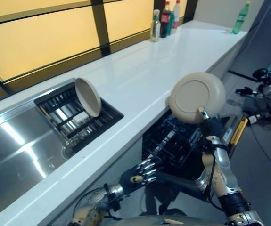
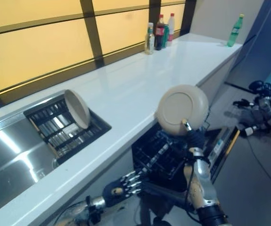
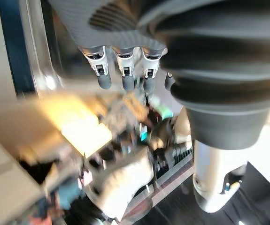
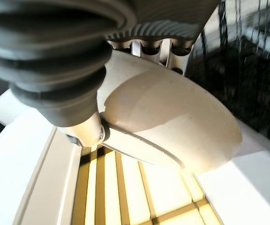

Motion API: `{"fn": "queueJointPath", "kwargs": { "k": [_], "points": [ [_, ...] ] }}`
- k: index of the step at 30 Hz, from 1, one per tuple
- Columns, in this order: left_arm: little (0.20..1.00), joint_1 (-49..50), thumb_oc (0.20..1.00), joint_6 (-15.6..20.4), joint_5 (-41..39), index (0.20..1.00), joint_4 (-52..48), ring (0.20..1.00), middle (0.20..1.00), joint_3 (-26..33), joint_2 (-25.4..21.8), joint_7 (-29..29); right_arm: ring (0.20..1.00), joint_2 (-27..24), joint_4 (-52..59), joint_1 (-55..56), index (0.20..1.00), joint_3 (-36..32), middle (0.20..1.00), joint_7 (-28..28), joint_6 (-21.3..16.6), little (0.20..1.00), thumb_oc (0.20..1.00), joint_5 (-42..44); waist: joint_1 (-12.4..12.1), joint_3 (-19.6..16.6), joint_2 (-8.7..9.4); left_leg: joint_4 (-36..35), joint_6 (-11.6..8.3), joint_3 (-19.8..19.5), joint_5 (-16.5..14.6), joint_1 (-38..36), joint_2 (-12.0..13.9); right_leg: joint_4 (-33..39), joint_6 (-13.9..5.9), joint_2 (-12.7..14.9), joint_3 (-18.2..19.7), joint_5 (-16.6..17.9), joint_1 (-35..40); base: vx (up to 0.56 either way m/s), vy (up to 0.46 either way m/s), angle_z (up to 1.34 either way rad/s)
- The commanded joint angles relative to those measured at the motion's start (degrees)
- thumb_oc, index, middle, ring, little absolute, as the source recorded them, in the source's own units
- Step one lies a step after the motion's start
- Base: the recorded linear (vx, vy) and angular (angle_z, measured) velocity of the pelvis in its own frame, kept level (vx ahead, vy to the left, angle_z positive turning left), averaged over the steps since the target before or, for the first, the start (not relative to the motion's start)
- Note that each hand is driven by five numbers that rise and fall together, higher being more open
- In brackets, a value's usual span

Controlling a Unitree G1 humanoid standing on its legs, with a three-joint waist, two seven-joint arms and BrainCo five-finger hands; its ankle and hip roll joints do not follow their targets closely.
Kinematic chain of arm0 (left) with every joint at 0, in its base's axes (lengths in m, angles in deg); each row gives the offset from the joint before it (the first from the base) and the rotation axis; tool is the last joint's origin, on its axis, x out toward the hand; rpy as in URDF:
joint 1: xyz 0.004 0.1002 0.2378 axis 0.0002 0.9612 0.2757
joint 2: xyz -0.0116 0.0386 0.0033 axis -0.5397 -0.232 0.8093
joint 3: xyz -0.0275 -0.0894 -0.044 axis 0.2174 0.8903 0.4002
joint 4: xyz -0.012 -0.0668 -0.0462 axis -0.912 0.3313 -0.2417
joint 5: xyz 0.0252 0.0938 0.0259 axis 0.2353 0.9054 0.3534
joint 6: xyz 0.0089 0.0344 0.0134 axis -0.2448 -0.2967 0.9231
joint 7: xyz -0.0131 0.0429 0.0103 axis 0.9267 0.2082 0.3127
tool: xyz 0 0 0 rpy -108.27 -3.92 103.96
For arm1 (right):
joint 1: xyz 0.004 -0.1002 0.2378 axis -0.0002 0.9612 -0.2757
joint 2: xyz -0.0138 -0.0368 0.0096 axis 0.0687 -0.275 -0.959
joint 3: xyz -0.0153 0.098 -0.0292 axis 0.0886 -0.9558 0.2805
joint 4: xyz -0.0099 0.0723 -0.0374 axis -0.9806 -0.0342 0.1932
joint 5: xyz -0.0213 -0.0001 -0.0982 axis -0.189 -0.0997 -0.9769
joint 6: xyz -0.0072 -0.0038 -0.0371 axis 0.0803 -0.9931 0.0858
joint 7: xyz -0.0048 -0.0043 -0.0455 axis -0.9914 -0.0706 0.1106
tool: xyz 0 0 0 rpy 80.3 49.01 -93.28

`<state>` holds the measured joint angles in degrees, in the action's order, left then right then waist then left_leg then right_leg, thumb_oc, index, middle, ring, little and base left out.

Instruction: Pick up plates and place into dishwasher.

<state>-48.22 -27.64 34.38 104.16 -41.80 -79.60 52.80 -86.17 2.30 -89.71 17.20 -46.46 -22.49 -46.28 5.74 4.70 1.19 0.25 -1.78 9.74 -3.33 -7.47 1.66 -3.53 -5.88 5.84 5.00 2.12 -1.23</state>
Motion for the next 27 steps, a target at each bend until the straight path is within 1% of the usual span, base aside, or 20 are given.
{"fn": "queueJointPath", "kwargs": {
  "k": [1, 3, 4, 5, 6, 7, 8, 11, 16, 18, 20, 24, 25, 27],
  "points": [
    [1.0, -0.6, 1.0, 4.0, 5.5, 1.0, -1.4, 1.0, 1.0, 1.0, -0.1, -1.3, 0.2, -2.4, 1.6, -4.2, 0.2, -5.1, 0.2, -2.4, -4.5, 0.2, 0.2, -3.3, -1.1, 1.8, 0.22, 7.2, 5.77, -0.9, -5.9, 6.1, -2.5, -3.8, -4.42, 2.6, -2.3, 1.6, -2.9, 0.04, -0.098, 0.22],
    [1.0, -0.2, 1.0, 4.6, 8.4, 1.0, 0.8, 1.0, 1.0, 2.2, -0.5, -2.3, 0.2, -2.6, 0.4, -4.4, 0.2, -6.4, 0.2, -5.4, -5.3, 0.2, 0.2, -5.9, -1.7, 2.1, 0.49, 7.8, 5.75, -1.4, -6.1, 6.4, -2.4, -4.1, -4.5, 2.7, -2.9, 2.1, -3.1, 0.04, -0.097, 0.18],
    [1.0, -0.3, 1.0, 4.6, 8.4, 1.0, 0.8, 1.0, 1.0, 2.2, -0.5, -2.3, 0.2, -2.6, 0.4, -4.5, 0.2, -6.4, 0.2, -5.4, -5.3, 0.2, 0.2, -6.0, -1.7, 2.1, 0.48, 7.8, 5.75, -1.4, -6.1, 6.4, -2.4, -4.1, -4.5, 2.7, -3.0, 2.1, -3.1, 0.04, -0.091, 0.13],
    [1.0, 0.3, 1.0, 4.3, 9.7, 1.0, 2.0, 1.0, 1.0, 2.6, -0.8, -2.3, 0.2, -3.4, -1.5, -4.7, 0.2, -7.6, 0.2, -8.2, -4.4, 0.2, 0.2, -8.3, -2.1, 2.4, 0.63, 8.3, 5.7, -1.7, -6.2, 6.5, -2.2, -4.4, -4.59, 2.7, -3.3, 2.4, -3.2, 0.04, -0.067, 0.15],
    [1.0, 0.3, 1.0, 4.1, 10.0, 1.0, 2.2, 1.0, 1.0, 2.7, -0.9, -2.1, 0.2, -3.7, -2.1, -4.8, 0.2, -7.7, 0.2, -8.6, -4.0, 0.2, 0.2, -9.0, -2.2, 2.5, 0.66, 8.4, 5.71, -1.8, -6.3, 6.5, -2.2, -4.4, -4.59, 2.7, -3.4, 2.5, -3.2, 0.05, -0.096, 0.1],
    [1.0, 0.4, 1.0, 3.5, 10.6, 1.0, 2.7, 1.0, 1.0, 3.1, -1.2, -1.0, 0.2, -4.5, -4.3, -5.0, 0.2, -8.0, 0.2, -9.2, -1.4, 0.2, 0.2, -11.2, -2.6, 2.6, 0.75, 8.7, 5.69, -2.1, -6.5, 6.6, -2.2, -4.5, -4.58, 2.8, -3.7, 2.5, -3.2, 0.04, -0.059, 0.06],
    [1.0, 0.7, 1.0, 3.2, 10.8, 1.0, 2.8, 1.0, 1.0, 3.1, -1.5, -0.2, 0.2, -5.5, -6.1, -5.3, 0.2, -8.1, 0.2, -9.1, -0.1, 0.2, 0.2, -12.4, -2.8, 2.6, 0.82, 9.0, 5.63, -2.2, -6.5, 6.7, -2.1, -4.4, -4.53, 2.8, -4.0, 2.4, -3.0, 0.05, -0.058, 0.07],
    [1.0, 1.2, 1.0, 2.5, 10.8, 1.0, 3.1, 1.0, 1.0, 3.2, -2.1, 1.7, 0.2, -7.9, -8.5, -5.6, 0.2, -7.2, 0.2, -7.0, 2.5, 0.2, 0.2, -14.1, -3.2, 3.0, 1.03, 10.0, 5.57, -2.3, -6.8, 7.0, -1.7, -4.9, -4.5, 2.7, -4.5, 2.1, -2.9, 0.05, -0.04, 0.09],
    [1.0, 1.2, 1.0, 2.3, 9.9, 1.0, 3.6, 1.0, 1.0, 3.8, -3.0, 1.8, 0.2, -10.1, -13.3, -5.9, 0.2, -6.1, 0.2, -5.8, 4.3, 0.2, 0.2, -15.9, -3.7, 3.6, 1.45, 10.9, 5.58, -2.4, -7.1, 7.4, -1.3, -5.5, -4.57, 2.8, -5.3, 2.0, -3.2, 0.02, -0.037, 0.09],
    [1.0, 0.9, 1.0, 4.2, 10.7, 1.0, 4.1, 1.0, 1.0, 4.5, -3.6, 0.4, 0.2, -10.6, -16.0, -6.0, 0.2, -5.9, 0.2, -4.9, 4.7, 0.2, 0.2, -15.6, -4.0, 3.9, 1.61, 11.3, 5.59, -2.4, -7.0, 7.7, -1.2, -5.6, -4.58, 2.8, -5.7, 1.9, -3.3, 0.0, -0.049, 0.07],
    [1.0, 0.8, 1.0, 5.0, 11.3, 1.0, 4.3, 1.0, 1.0, 5.3, -4.2, -1.1, 0.2, -10.7, -17.8, -6.0, 0.2, -5.6, 0.2, -4.3, 5.2, 0.2, 0.2, -15.1, -4.3, 4.4, 1.77, 12.0, 5.56, -2.4, -7.0, 8.2, -0.9, -5.7, -4.55, 2.9, -6.1, 1.9, -3.4, -0.01, -0.061, 0.01],
    [1.0, 1.2, 1.0, 6.7, 15.7, 1.0, 4.4, 1.0, 1.0, 7.6, -6.2, -3.0, 0.2, -11.6, -20.8, -5.6, 0.2, -5.3, 0.2, -1.5, 5.6, 0.2, 0.2, -14.7, -5.1, 5.0, 1.89, 13.2, 5.35, -2.5, -7.2, 8.8, -0.6, -6.2, -4.58, 3.1, -7.1, 2.2, -3.4, -0.01, -0.057, 0.08],
    [1.0, 1.5, 1.0, 6.3, 15.3, 1.0, 4.6, 1.0, 1.0, 8.1, -6.6, -2.9, 0.2, -11.8, -21.0, -5.3, 0.2, -5.2, 0.2, -0.7, 5.8, 0.2, 0.2, -14.5, -5.1, 5.2, 1.88, 13.4, 5.3, -2.6, -7.2, 8.8, -0.6, -6.3, -4.62, 3.1, -7.2, 2.4, -3.4, 0.01, -0.04, 0.11],
    [1.0, 2.2, 1.0, 4.3, 14.3, 1.0, 4.7, 1.0, 1.0, 10.0, -6.8, -1.7, 0.2, -12.3, -21.8, -4.3, 0.2, -5.5, 0.2, 1.7, 5.7, 0.2, 0.2, -14.2, -5.2, 5.1, 1.86, 13.5, 5.37, -2.7, -7.4, 8.6, -0.8, -6.5, -4.61, 3.4, -7.4, 2.6, -3.5, 0.02, -0.027, 0.08]
  ]
}}
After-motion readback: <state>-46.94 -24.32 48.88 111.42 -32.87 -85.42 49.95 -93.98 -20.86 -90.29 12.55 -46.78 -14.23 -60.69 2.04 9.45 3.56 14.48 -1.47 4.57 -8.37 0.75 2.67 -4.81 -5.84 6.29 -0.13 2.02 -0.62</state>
